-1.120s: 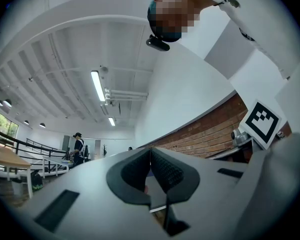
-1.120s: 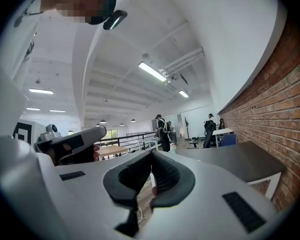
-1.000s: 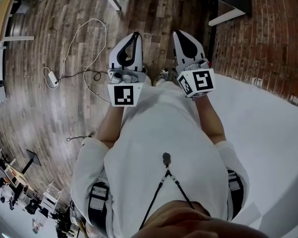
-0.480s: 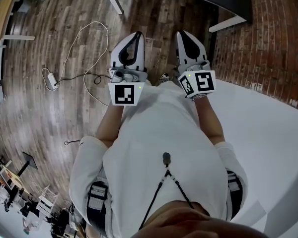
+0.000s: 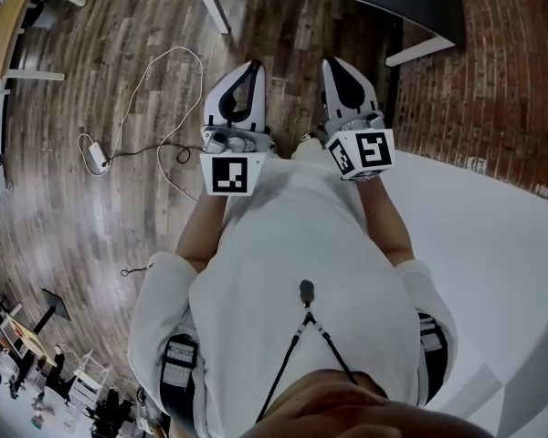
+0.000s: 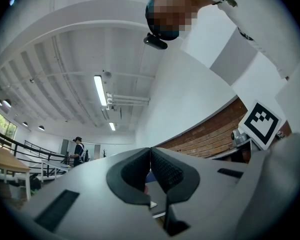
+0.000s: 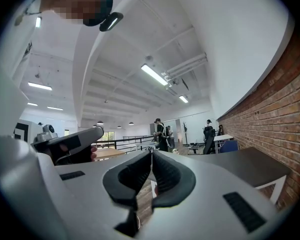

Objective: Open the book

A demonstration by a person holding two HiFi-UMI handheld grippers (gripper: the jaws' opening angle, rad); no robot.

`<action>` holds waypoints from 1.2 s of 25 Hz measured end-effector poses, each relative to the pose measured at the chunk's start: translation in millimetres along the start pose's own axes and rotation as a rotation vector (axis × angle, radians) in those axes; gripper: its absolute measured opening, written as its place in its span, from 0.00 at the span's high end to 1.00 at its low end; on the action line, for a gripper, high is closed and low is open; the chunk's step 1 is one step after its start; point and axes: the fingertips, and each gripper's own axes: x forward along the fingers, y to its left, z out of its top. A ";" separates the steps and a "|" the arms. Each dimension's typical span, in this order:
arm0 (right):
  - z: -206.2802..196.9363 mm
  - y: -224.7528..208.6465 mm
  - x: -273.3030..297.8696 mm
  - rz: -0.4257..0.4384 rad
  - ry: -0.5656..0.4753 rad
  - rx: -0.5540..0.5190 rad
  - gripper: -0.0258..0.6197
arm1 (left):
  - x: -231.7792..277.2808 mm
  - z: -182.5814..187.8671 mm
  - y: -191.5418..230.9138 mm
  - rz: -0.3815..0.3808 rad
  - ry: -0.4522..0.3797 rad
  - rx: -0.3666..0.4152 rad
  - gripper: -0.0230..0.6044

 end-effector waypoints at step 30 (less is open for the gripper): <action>-22.4 -90.7 137.6 0.041 0.047 0.018 0.90 | 143.2 -70.0 35.4 -0.032 0.063 0.019 0.93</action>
